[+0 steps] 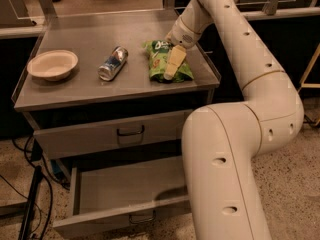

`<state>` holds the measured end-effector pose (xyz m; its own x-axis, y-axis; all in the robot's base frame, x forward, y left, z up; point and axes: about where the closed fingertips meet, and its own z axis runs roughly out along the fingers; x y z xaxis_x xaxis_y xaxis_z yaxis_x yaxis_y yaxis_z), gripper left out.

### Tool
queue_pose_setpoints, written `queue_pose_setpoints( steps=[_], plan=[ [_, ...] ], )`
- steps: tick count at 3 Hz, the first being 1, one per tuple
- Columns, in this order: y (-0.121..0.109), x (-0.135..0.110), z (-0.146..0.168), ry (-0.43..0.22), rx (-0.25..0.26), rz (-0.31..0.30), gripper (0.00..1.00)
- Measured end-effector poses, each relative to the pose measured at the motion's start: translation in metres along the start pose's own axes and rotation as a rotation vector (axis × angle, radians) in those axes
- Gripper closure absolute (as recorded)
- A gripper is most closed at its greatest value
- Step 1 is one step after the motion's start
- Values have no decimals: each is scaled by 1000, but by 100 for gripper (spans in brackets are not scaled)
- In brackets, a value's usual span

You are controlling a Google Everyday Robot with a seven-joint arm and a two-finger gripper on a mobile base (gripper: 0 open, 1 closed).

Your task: Place green rice chip bag into middle drawer

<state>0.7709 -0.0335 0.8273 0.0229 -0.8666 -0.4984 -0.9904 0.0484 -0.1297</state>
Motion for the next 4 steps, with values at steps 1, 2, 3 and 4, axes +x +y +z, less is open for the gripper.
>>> queue_pose_setpoints(
  steps=[1,2,3,4],
  plan=[
    [0,0,0,0,0,0,19],
    [0,0,0,0,0,0,42],
    [-1,-3,-5,0,0,0,65],
    [0,-9,-21,-57,22,0,89]
  ],
)
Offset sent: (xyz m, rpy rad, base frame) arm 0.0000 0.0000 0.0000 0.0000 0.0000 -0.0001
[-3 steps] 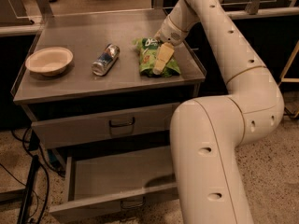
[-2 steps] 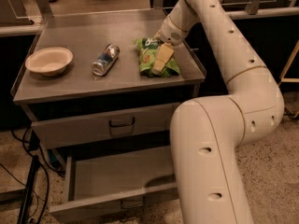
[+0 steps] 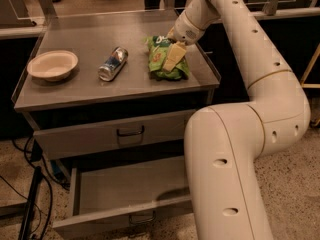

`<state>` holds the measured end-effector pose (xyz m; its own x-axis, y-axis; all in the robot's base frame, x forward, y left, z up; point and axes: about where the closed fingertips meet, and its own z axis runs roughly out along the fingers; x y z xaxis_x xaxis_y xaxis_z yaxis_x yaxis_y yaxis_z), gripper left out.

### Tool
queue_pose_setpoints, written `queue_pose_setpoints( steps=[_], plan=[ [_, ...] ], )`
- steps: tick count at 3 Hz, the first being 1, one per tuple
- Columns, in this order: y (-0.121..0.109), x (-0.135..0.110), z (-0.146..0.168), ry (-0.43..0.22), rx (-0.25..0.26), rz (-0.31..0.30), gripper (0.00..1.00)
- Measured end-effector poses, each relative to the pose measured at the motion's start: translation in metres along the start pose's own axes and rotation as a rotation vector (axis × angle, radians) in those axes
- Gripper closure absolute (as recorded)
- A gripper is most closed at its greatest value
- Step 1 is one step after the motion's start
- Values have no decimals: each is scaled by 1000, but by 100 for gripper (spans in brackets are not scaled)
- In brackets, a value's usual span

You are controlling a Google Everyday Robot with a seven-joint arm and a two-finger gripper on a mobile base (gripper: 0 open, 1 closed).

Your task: Place green rice chip bag into middle drawer

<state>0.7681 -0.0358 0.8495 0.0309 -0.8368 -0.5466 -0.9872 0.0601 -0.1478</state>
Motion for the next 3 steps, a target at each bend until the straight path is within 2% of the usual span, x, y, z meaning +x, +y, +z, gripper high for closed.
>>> queue_pose_setpoints(
  steps=[1,2,3],
  plan=[
    [7,-14,-23,-76,14,-24,100],
    [19,-26,-47,-142,21,-48,100],
    [16,-29,-46,-146,29,-50,100]
  ],
)
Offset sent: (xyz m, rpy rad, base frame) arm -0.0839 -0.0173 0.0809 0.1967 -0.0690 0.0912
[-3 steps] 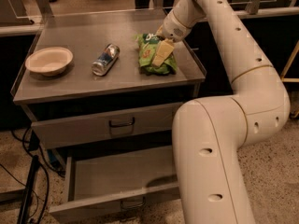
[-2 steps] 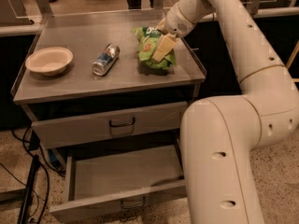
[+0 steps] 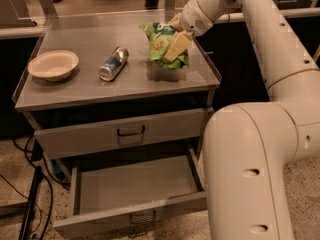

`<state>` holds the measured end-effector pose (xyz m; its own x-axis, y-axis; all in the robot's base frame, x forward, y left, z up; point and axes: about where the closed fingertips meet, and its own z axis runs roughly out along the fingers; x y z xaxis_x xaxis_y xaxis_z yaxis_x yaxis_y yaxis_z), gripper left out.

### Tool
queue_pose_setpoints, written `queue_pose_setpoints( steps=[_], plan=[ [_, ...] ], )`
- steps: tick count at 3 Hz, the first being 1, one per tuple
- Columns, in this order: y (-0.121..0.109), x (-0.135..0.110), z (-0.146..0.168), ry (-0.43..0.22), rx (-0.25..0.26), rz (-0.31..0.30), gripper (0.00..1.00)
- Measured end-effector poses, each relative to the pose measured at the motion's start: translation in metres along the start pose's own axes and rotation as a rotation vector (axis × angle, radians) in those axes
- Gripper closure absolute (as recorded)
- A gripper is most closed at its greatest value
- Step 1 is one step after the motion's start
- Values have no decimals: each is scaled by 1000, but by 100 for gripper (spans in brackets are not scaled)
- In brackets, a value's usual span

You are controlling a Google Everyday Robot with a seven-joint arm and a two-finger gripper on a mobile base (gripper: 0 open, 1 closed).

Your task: Place green rice chip bag into middle drawer

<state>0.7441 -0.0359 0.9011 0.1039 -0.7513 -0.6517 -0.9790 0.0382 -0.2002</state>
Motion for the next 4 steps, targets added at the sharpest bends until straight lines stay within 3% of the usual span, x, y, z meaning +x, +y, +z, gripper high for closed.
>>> queue_pose_setpoints(
  steps=[1,2,3,4],
  plan=[
    [9,-9,-9,2,-3,-6,100],
    [55,-22,-29,-9,25,43,100],
    [68,-15,-13,1,-6,58,100],
    [68,-15,-13,2,-6,58,100]
  ],
)
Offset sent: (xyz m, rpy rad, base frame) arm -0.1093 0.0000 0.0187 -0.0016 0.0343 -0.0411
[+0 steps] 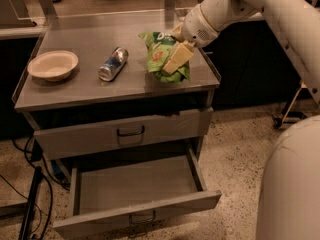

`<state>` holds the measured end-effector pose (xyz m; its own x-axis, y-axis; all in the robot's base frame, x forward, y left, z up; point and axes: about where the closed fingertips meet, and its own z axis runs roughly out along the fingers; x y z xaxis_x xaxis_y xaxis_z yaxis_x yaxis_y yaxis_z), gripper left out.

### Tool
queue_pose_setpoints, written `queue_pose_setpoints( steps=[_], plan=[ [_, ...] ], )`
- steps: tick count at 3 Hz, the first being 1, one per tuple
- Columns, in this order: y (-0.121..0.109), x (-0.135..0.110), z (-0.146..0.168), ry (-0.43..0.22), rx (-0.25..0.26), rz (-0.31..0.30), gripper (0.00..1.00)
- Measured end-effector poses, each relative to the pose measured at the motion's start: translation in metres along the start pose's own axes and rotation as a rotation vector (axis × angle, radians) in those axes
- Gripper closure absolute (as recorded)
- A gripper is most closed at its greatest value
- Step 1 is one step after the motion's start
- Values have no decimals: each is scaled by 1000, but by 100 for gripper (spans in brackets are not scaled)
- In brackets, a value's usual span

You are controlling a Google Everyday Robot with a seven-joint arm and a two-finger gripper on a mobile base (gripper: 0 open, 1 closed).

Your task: Place green rice chip bag into middle drawer

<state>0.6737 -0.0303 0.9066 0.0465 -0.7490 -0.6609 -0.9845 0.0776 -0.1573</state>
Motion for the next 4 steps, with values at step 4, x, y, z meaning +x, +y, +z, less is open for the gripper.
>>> queue_pose_setpoints(
  steps=[4],
  plan=[
    [157,-62,-36,17,60,63,100]
  ],
)
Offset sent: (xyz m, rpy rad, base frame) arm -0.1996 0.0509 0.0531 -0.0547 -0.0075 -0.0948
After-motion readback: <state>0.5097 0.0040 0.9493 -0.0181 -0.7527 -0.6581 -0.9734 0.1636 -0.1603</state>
